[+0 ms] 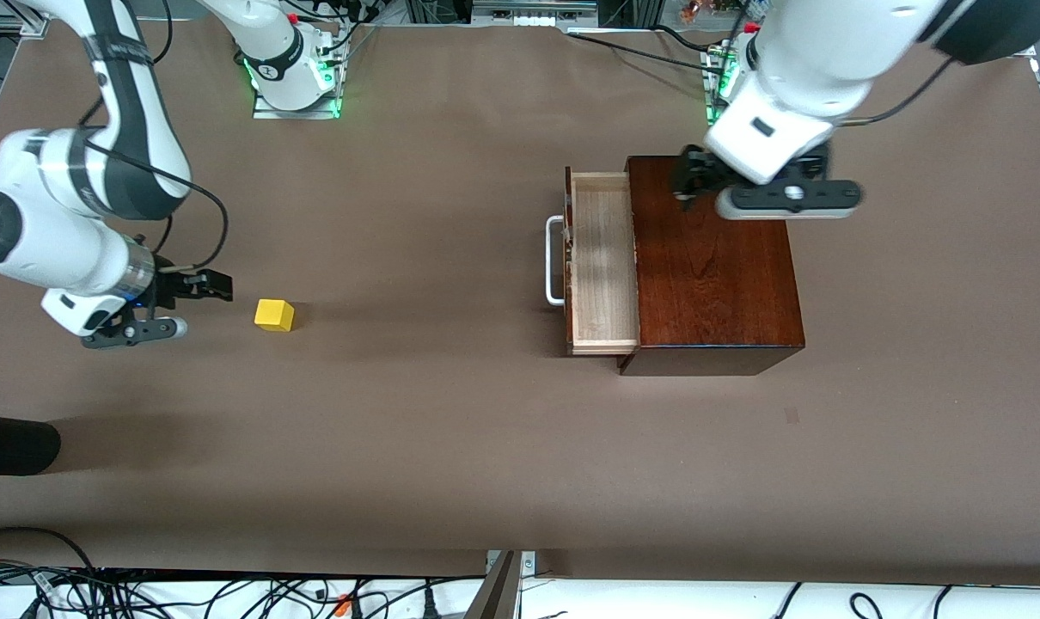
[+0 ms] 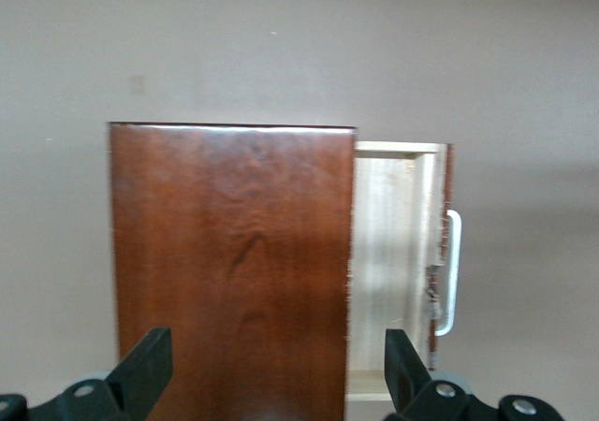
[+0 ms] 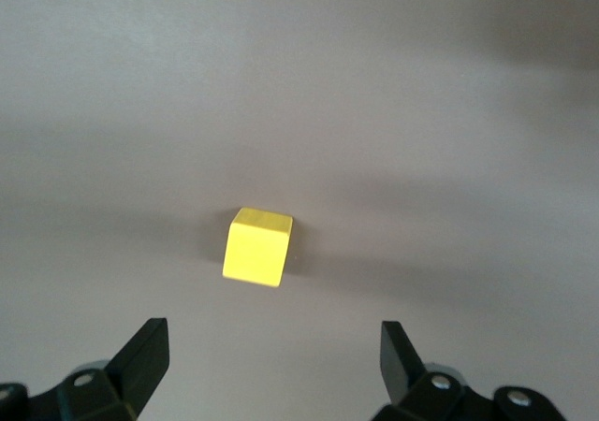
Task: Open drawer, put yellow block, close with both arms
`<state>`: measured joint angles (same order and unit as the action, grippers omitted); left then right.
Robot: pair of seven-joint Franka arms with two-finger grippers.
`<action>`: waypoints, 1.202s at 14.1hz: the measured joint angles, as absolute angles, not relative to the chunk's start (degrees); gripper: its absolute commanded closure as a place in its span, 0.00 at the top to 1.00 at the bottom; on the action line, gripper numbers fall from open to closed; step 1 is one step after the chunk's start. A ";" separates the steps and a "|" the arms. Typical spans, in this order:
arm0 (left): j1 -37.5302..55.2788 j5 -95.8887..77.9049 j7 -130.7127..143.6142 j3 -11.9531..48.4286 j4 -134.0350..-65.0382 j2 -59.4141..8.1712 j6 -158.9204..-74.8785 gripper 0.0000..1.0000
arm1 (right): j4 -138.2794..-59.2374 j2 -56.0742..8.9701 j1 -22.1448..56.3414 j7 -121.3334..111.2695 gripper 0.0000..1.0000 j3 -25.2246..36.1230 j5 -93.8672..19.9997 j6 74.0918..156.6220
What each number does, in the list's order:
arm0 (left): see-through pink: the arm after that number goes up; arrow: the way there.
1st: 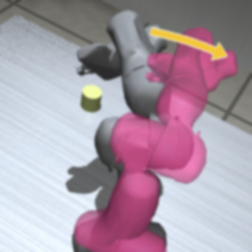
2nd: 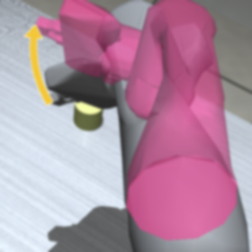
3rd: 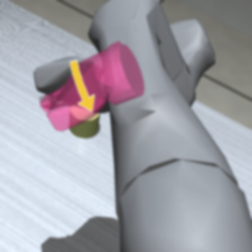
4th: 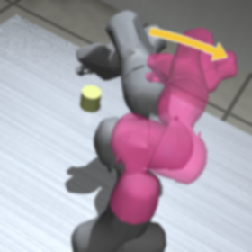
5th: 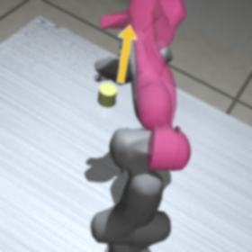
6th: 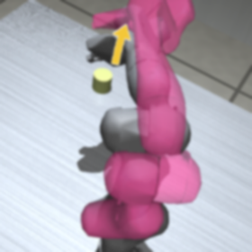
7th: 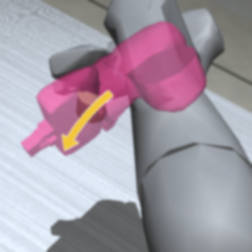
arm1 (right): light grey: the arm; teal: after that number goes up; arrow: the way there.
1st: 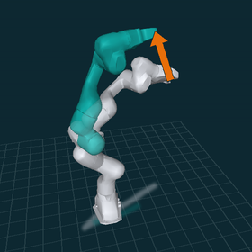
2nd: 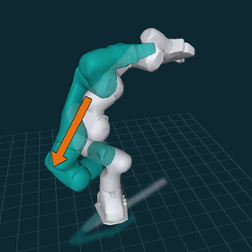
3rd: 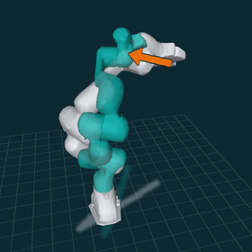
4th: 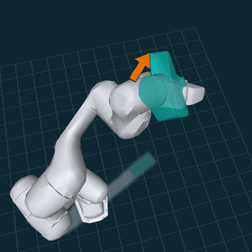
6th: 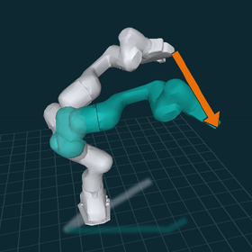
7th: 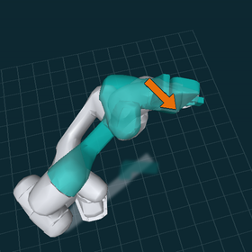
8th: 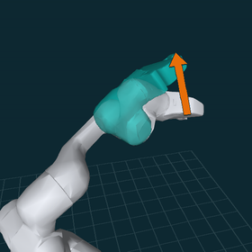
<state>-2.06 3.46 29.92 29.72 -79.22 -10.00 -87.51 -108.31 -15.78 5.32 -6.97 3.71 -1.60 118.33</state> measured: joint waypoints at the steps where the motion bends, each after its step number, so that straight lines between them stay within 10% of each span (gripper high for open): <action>1: -3.94 2.45 28.32 29.71 -79.33 -9.35 -87.20 1.00 | -110.69 -16.34 5.32 -6.78 1.00 3.70 -2.28 121.59; 6: -11.49 -1.47 20.24 28.01 -79.61 -7.04 -85.25 1.00 | -117.83 -19.18 5.35 -6.59 1.00 3.55 -3.28 130.89; 13: 2.02 -4.78 9.16 5.32 -82.41 -3.45 -83.69 1.00 | -118.11 -25.53 6.66 -2.68 0.98 2.64 -3.40 139.24; 17: 4.56 -4.81 5.86 0.42 -84.25 -2.38 -83.74 1.00 | -117.84 -25.96 7.60 -0.69 0.78 2.57 -3.42 139.23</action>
<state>4.56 -4.81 5.86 0.42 -84.25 -2.38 -83.74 -117.84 -25.96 7.60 -0.69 2.57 -3.42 139.23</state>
